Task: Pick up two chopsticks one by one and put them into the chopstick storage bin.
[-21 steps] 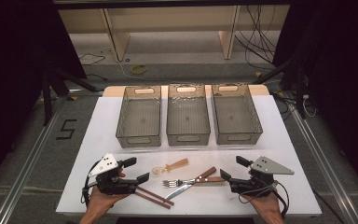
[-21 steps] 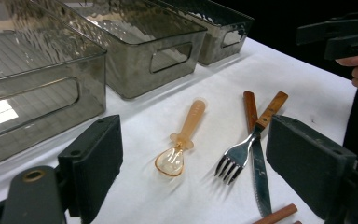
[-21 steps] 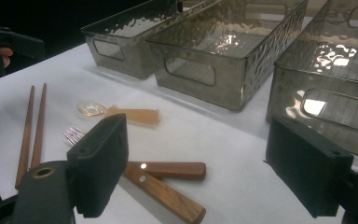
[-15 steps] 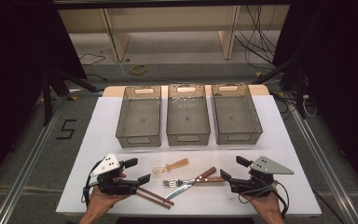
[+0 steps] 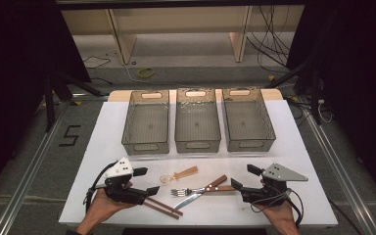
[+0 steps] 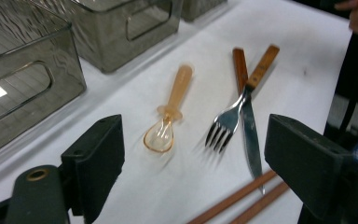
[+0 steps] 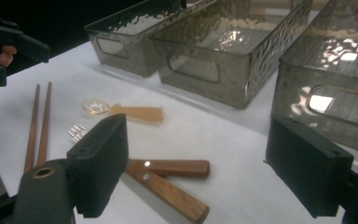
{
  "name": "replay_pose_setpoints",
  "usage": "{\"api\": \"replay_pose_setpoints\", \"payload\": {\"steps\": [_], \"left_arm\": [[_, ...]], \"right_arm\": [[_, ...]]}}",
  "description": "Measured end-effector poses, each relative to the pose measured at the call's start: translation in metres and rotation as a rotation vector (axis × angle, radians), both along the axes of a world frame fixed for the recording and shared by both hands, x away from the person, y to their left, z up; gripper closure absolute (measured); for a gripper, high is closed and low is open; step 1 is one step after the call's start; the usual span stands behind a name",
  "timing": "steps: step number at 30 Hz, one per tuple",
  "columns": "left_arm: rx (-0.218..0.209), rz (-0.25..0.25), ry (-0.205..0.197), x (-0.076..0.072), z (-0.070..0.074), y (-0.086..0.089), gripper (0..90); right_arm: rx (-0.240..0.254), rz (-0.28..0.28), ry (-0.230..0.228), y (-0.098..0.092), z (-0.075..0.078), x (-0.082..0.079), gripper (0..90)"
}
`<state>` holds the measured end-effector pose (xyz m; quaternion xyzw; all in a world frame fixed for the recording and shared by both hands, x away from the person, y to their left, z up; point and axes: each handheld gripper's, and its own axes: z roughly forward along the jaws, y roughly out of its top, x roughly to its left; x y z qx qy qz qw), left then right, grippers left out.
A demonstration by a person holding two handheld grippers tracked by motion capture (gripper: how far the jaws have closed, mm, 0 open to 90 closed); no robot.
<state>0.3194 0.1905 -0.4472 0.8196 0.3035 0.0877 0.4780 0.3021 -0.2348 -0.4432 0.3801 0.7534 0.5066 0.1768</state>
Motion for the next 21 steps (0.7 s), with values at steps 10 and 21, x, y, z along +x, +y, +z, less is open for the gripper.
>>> {"api": "replay_pose_setpoints", "payload": {"steps": [10, 21], "left_arm": [[0.234, -0.125, 0.08, 0.007, 0.0091, -0.0008, 21.7], [0.374, -0.187, 0.123, 0.0081, 0.0063, 0.0036, 28.1]], "right_arm": [[-0.016, 0.014, 0.014, 0.002, -0.0015, 0.0012, 21.4], [-0.011, 0.024, 0.027, 0.0021, -0.0017, 0.0018, 21.4]]}}
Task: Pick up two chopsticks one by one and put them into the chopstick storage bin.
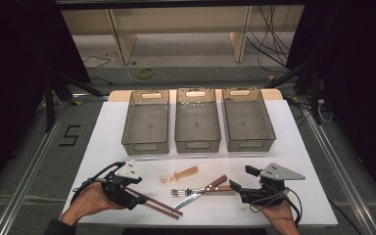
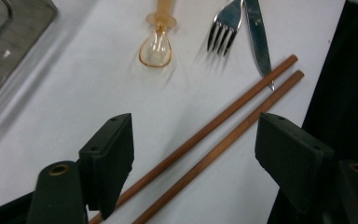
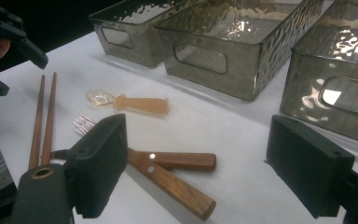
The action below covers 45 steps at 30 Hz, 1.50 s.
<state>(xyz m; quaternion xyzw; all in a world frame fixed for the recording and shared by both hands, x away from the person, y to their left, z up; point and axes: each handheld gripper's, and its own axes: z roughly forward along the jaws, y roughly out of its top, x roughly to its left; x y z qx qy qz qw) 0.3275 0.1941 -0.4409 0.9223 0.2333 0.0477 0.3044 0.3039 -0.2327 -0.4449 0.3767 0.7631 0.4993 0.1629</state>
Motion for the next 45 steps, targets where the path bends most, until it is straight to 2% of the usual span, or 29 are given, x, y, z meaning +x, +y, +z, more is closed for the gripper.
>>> {"api": "replay_pose_setpoints", "payload": {"steps": [3, 4, 13, 23, 25, 26, 29, 34, 37, 45], "left_arm": [[0.055, -0.019, 0.016, 0.002, -0.003, -0.001, 32.2], [0.1, -0.035, 0.029, 0.003, -0.005, -0.002, 33.3], [0.156, -0.096, 0.048, 0.0, -0.014, -0.006, 42.9], [0.22, -0.137, 0.059, 0.001, -0.027, -0.011, 55.4], [0.242, -0.144, 0.065, 0.003, -0.03, -0.012, 57.2], [0.263, -0.164, 0.071, 0.004, -0.031, -0.014, 58.6], [0.271, -0.163, 0.069, 0.004, -0.032, -0.015, 61.1], [0.323, -0.196, 0.079, 0.006, -0.031, -0.017, 64.4], [0.323, -0.2, 0.079, 0.005, -0.03, -0.018, 66.4], [0.362, -0.27, 0.068, -0.003, -0.029, -0.018, 71.5]], "right_arm": [[0.001, 0.004, 0.004, 0.0, 0.0, 0.0, 21.4], [0.0, 0.006, 0.006, 0.001, 0.0, 0.0, 21.5], [-0.003, 0.022, 0.017, 0.002, -0.001, 0.001, 21.8], [0.0, 0.03, 0.028, 0.002, -0.002, 0.002, 22.2], [-0.002, 0.032, 0.032, 0.003, -0.003, 0.002, 22.1], [-0.001, 0.033, 0.035, 0.003, -0.003, 0.002, 22.2], [-0.002, 0.036, 0.039, 0.003, -0.003, 0.002, 22.3], [-0.001, 0.039, 0.045, 0.003, -0.004, 0.003, 22.4], [-0.001, 0.04, 0.047, 0.003, -0.004, 0.003, 22.6], [-0.003, 0.047, 0.055, 0.003, -0.004, 0.004, 22.8]]}}
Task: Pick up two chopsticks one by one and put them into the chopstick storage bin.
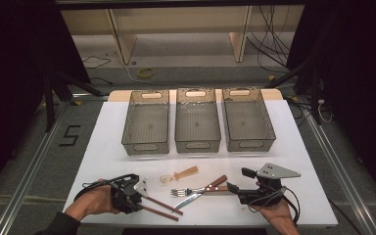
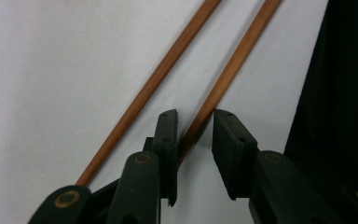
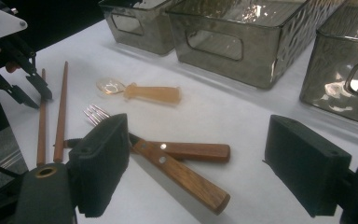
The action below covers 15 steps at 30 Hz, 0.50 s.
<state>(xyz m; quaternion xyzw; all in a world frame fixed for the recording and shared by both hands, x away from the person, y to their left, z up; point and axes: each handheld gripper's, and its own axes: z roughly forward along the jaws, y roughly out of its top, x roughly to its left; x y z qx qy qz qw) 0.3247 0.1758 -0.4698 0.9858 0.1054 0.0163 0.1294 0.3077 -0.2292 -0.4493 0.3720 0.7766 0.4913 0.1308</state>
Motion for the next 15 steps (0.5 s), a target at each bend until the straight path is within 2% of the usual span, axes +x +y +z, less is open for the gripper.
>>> {"api": "replay_pose_setpoints", "payload": {"steps": [4, 11, 15], "left_arm": [[0.025, -0.042, -0.004, -0.0034, -0.0005, -0.0009, 72.1], [0.028, -0.065, -0.002, -0.004, -0.0007, -0.002, 74.9], [0.044, -0.098, -0.001, -0.0045, -0.0001, -0.0037, 78.5]], "right_arm": [[0.003, 0.003, 0.002, -0.0002, 0.0001, 0.0001, 22.9], [0.006, -0.002, 0.008, -0.0012, 0.0001, 0.0008, 23.4], [0.008, -0.004, 0.011, -0.0015, 0.0002, 0.001, 23.6]]}}
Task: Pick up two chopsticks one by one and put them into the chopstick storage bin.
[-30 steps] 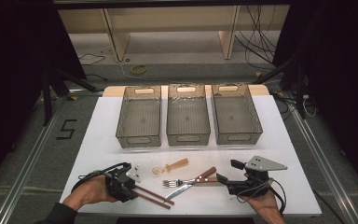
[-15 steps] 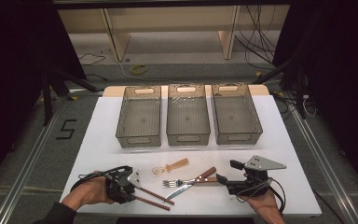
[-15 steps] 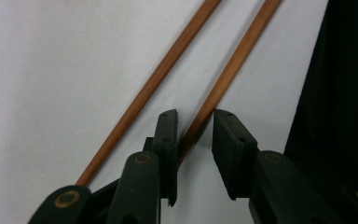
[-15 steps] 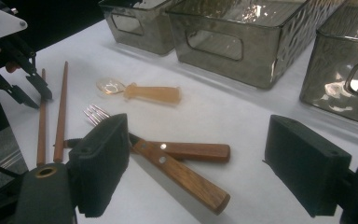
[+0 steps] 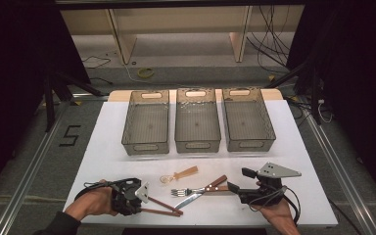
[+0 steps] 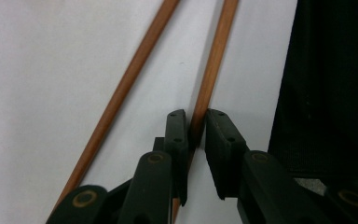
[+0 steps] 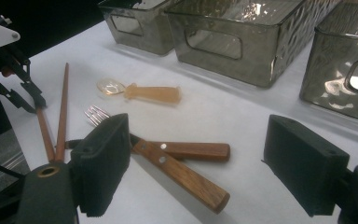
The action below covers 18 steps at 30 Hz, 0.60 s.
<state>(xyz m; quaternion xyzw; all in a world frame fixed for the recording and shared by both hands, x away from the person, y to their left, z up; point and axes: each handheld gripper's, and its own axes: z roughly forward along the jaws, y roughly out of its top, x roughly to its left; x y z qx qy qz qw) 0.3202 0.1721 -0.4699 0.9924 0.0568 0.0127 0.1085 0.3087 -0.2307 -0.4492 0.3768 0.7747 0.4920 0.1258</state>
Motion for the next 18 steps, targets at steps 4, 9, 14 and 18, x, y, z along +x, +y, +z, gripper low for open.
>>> {"api": "replay_pose_setpoints", "payload": {"steps": [4, 9, 14, 18], "left_arm": [[-0.001, -0.015, 0.0, -0.0006, -0.0001, -0.0003, 79.7], [-0.008, -0.049, 0.005, -0.0016, -0.0001, -0.0007, 83.2], [-0.02, -0.054, 0.005, -0.0017, -0.0002, 0.0011, 84.0], [-0.025, -0.047, 0.0, -0.0024, -0.0001, 0.002, 84.1]], "right_arm": [[0.001, 0.001, 0.001, 0.0, 0.0, 0.0001, 23.6], [0.001, 0.001, 0.002, -0.0002, 0.0001, 0.0001, 23.7], [0.001, 0.004, 0.005, 0.0001, 0.0, 0.0003, 23.7], [0.001, 0.004, 0.005, 0.0003, -0.0001, 0.0003, 23.8]]}}
